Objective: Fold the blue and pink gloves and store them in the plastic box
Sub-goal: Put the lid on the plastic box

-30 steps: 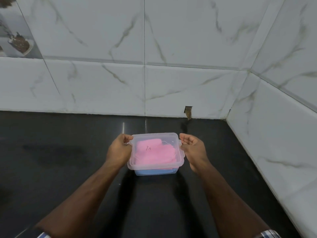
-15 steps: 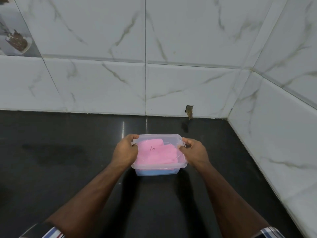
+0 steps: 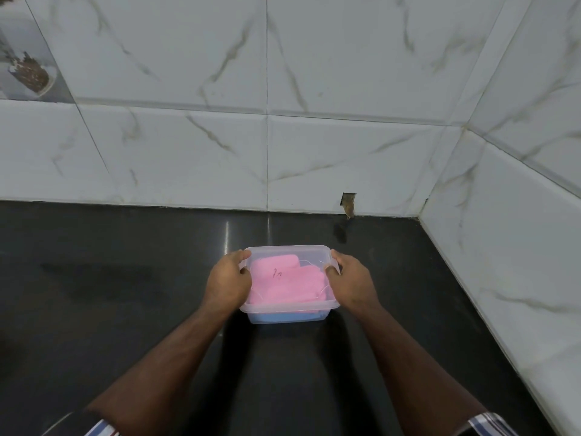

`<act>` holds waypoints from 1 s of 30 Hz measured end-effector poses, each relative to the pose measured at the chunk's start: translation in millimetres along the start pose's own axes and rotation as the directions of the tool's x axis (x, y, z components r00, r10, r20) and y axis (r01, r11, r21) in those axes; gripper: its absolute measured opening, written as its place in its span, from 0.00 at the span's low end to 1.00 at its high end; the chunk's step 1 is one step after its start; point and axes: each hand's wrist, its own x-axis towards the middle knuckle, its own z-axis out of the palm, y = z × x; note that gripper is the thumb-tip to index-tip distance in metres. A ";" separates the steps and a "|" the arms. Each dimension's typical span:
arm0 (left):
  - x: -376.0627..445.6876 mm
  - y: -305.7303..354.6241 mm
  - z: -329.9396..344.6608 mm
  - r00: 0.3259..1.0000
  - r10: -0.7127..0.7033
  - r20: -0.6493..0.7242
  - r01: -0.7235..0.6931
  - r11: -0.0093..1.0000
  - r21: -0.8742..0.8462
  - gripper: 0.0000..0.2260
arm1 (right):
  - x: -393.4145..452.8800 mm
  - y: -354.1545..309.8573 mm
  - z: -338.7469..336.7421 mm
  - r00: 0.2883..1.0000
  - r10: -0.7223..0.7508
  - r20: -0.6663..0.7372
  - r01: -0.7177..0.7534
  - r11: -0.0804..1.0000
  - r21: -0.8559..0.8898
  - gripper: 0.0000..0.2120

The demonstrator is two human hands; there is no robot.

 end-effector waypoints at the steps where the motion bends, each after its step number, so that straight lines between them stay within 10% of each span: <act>1: -0.1 -0.2 0.1 1.000 0.009 0.001 -0.009 1.000 0.007 0.21 | -0.4 -0.2 0.0 1.000 -0.014 -0.001 0.014 1.000 -0.013 0.23; 30: -2.5 -2.6 4.9 0.988 0.133 0.080 -0.154 0.895 0.418 0.23 | 3.2 -3.8 9.7 0.988 -0.122 0.094 0.147 0.930 -0.338 0.24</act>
